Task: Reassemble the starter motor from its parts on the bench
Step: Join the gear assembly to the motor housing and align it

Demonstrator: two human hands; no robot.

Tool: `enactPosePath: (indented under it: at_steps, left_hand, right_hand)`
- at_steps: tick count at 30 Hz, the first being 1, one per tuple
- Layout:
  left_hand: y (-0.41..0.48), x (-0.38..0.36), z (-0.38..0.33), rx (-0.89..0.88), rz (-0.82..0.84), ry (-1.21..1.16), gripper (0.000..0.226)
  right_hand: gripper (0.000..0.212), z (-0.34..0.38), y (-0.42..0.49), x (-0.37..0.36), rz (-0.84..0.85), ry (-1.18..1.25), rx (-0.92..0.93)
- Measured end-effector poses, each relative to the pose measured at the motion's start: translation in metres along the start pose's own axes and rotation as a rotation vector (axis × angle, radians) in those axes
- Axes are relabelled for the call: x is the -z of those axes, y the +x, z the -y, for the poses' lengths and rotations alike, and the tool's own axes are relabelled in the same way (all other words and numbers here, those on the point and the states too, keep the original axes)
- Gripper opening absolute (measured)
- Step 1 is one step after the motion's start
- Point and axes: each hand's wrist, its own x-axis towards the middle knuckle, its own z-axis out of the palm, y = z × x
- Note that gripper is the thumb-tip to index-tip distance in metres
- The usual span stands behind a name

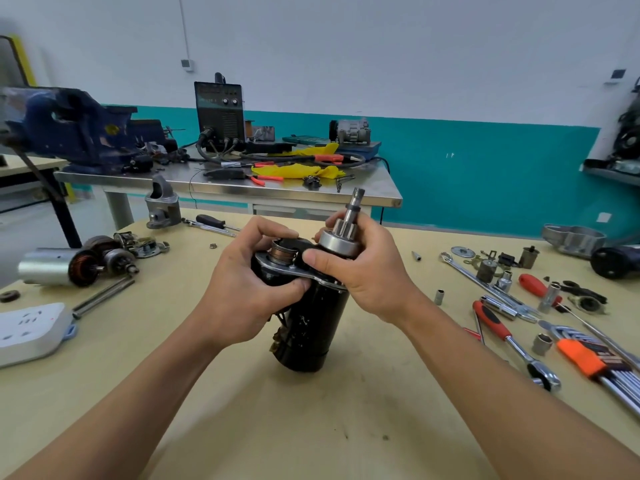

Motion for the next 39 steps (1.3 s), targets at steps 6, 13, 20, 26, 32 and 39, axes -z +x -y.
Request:
enactPosePath:
  at_steps: [6, 13, 20, 26, 32, 39]
  left_hand:
    - [0.002, 0.001, 0.001, 0.003, 0.017, -0.037, 0.051]
    - [-0.001, 0.001, 0.005, -0.023, 0.005, -0.056, 0.044]
    - [0.0, 0.001, 0.005, -0.023, -0.003, -0.037, 0.043]
    - [-0.002, 0.001, 0.003, -0.025, 0.001, -0.039, 0.044]
    - [-0.002, 0.0, 0.004, -0.026, 0.012, -0.029, 0.049]
    - [-0.002, 0.001, 0.005, -0.039, 0.014, -0.029, 0.051]
  right_hand:
    - [0.039, -0.001, 0.004, 0.004, 0.065, 0.004, 0.03]
    - [0.037, 0.006, 0.015, 0.009, 0.219, 0.032, 0.025]
    - [0.039, 0.006, 0.015, 0.009, 0.23, 0.033, 0.025]
    - [0.038, 0.007, 0.012, 0.008, 0.246, 0.064, 0.029]
    - [0.038, 0.008, 0.015, 0.007, 0.258, 0.088, -0.002]
    - [0.041, 0.009, 0.015, 0.007, 0.257, 0.074, -0.002]
